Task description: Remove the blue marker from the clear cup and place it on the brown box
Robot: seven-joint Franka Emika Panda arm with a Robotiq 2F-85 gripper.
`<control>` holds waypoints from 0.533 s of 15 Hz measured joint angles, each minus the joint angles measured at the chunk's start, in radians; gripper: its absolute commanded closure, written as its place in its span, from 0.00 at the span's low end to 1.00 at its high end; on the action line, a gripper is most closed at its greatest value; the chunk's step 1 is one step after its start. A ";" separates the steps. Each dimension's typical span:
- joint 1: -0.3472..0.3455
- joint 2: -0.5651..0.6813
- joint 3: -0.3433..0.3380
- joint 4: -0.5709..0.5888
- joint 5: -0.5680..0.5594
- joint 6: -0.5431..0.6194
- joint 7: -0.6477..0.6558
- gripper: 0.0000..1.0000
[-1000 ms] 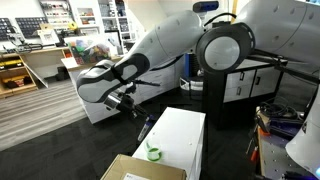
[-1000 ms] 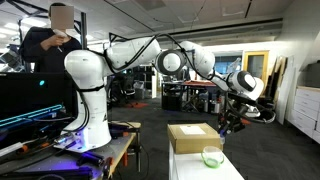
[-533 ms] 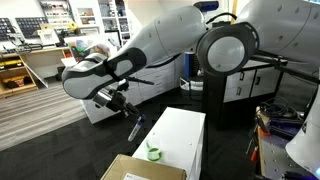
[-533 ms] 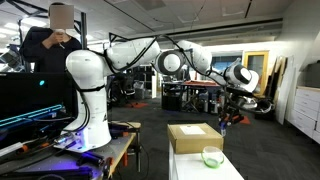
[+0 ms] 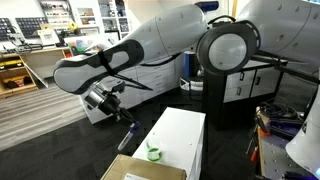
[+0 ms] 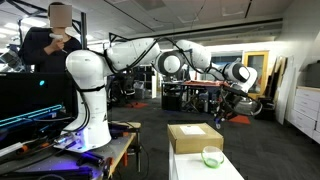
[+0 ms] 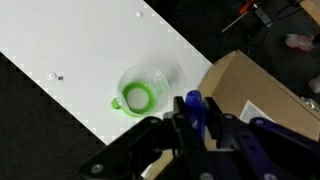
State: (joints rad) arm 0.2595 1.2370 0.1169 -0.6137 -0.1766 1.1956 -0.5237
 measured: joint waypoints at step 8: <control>0.003 0.007 0.042 -0.038 0.049 0.151 -0.039 0.93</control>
State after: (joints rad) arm 0.2628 1.2440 0.1587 -0.6517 -0.1280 1.3467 -0.5623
